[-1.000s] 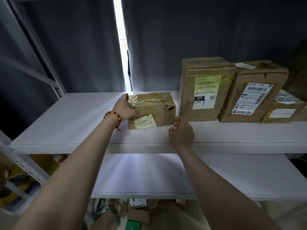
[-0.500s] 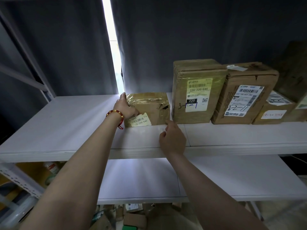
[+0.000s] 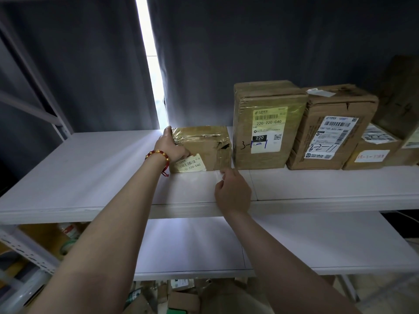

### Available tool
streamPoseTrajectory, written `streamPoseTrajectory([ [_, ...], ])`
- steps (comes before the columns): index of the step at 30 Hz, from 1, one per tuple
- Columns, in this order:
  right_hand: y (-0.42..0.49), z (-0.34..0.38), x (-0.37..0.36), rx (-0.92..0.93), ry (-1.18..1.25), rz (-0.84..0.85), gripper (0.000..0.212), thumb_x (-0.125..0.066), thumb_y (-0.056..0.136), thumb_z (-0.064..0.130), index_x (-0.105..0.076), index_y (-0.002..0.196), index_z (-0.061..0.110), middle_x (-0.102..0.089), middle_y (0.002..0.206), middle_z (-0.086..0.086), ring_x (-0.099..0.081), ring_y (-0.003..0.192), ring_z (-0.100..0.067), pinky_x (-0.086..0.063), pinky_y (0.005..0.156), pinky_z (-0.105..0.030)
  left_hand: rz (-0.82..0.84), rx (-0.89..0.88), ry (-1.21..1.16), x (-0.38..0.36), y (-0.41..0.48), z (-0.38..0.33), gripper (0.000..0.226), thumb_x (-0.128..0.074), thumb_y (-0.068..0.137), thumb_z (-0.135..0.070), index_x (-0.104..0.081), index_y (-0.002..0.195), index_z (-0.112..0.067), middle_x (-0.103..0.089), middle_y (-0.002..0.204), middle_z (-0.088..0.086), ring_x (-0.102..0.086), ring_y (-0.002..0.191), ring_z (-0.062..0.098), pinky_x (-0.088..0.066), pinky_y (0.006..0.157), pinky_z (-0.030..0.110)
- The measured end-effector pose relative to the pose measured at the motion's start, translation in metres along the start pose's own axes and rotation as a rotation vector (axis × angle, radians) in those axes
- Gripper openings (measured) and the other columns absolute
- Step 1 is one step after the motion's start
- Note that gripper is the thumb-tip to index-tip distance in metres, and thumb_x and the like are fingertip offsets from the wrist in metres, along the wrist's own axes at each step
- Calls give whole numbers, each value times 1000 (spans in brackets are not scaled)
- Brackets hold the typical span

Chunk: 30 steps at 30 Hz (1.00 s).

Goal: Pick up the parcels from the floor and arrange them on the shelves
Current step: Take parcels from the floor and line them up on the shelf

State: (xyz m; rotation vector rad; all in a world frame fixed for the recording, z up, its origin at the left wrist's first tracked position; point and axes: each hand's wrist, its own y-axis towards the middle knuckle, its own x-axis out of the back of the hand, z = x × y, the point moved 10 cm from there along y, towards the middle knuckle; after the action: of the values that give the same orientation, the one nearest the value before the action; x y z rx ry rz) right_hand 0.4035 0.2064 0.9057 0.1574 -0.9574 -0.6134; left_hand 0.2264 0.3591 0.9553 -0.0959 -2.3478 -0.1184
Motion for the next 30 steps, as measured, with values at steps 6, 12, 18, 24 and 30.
streamPoseTrajectory([
  [6,-2,3,3,17,9,-32,33,-53,86,5,-65,116,13,-66,112,-6,-62,102,-28,-49,75,-36,12,-4,27,-3,2,-3,93,-78,74,-20,-23,150,-14,-57,119,2,-50,98,21,-42,74,28],
  [12,-3,5,6,41,29,-54,31,-54,84,2,-66,111,11,-68,107,-7,-63,97,-29,-50,73,-37,-5,-3,29,-7,5,-5,88,-77,73,-21,-29,146,-13,-59,116,3,-52,95,20,-39,63,22],
  [18,-3,5,6,33,38,-45,29,-56,84,3,-66,110,12,-67,106,-7,-62,98,-28,-48,72,-36,8,-4,90,-6,5,-6,96,-79,72,-26,-23,150,-15,-54,117,2,-50,100,21,-43,76,30],
  [24,-4,5,7,40,49,-57,26,-56,82,2,-67,104,11,-66,101,-7,-62,95,-29,-45,69,-33,-22,-31,468,2,6,-20,91,-79,61,-54,-39,132,-14,-42,136,10,-35,131,33,-39,100,47],
  [30,-5,6,9,39,55,-90,25,-60,76,-1,-67,96,11,-66,93,-7,-63,88,-30,-40,65,-30,14,-284,582,-25,2,-61,106,-81,61,-55,-28,146,-19,-18,158,6,-5,149,29,-10,116,60],
])
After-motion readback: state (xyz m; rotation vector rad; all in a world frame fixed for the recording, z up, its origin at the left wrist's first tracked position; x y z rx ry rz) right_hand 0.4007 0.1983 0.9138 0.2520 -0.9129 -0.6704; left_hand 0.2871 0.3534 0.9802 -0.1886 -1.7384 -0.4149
